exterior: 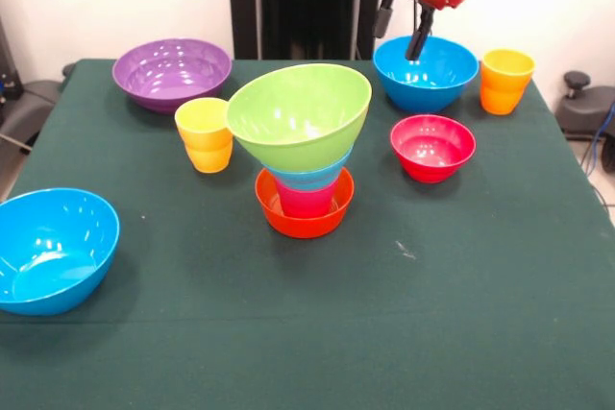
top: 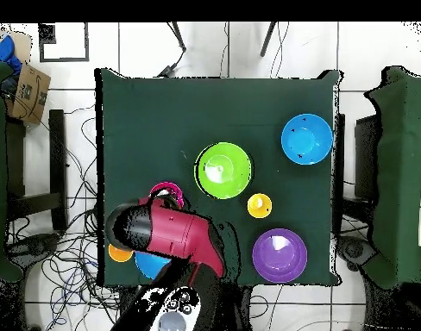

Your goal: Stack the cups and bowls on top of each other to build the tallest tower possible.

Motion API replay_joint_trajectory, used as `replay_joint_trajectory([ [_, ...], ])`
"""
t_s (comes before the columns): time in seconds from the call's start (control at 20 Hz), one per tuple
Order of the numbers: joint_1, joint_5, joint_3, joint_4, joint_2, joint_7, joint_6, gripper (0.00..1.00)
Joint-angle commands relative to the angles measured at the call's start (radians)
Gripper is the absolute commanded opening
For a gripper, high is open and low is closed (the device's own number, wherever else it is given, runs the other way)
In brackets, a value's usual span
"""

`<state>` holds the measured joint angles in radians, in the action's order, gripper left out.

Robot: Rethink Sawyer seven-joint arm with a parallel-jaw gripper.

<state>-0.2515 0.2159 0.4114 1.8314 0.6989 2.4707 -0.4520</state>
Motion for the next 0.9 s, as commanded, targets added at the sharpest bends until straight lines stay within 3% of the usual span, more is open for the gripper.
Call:
replay_joint_trajectory([
  [0.05,0.126,-0.11,-0.179,0.079,0.1,-0.161,0.045,1.0],
  [0.65,0.223,-0.24,-0.296,0.139,0.119,-0.184,-0.008,1.0],
  [0.9,0.266,-0.322,-0.349,0.15,0.116,-0.247,-0.061,1.0],
])
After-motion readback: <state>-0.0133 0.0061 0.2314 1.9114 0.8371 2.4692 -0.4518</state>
